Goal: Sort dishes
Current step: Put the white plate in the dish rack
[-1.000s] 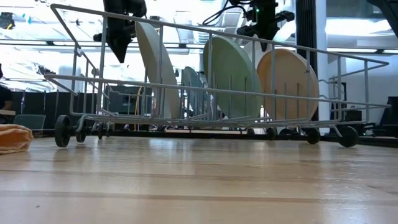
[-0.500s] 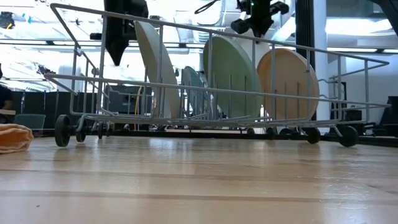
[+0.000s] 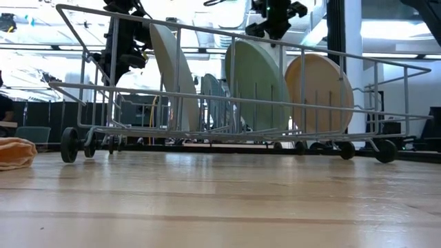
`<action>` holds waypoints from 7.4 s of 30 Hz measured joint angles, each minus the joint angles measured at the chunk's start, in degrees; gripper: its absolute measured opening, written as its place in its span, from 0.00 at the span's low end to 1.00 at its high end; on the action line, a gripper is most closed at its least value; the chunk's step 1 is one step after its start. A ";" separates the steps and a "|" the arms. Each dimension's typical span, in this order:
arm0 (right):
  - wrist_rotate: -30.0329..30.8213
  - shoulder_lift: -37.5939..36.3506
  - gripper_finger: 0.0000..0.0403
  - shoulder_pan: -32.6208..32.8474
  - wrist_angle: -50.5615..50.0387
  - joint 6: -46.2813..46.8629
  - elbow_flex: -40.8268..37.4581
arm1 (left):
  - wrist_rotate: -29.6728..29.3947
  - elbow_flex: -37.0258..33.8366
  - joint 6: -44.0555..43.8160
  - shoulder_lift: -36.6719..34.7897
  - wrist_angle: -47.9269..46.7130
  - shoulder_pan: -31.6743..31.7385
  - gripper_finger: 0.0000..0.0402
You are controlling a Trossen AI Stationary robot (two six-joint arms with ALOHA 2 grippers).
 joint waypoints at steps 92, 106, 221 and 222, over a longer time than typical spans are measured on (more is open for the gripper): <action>-3.89 5.32 0.01 -2.48 -18.69 4.91 9.62 | 1.68 0.12 0.99 -0.02 4.86 -0.98 0.00; -11.16 5.27 0.01 -4.83 -19.53 8.48 9.62 | 1.64 0.03 0.16 -0.02 5.08 -1.26 0.00; -29.58 -12.03 0.01 9.33 -8.59 -7.52 9.84 | 36.52 17.91 -7.81 7.46 51.30 -13.60 0.31; -29.48 -12.10 0.01 9.24 -8.65 -7.74 9.84 | 36.52 17.91 -7.75 7.41 51.63 -13.60 0.23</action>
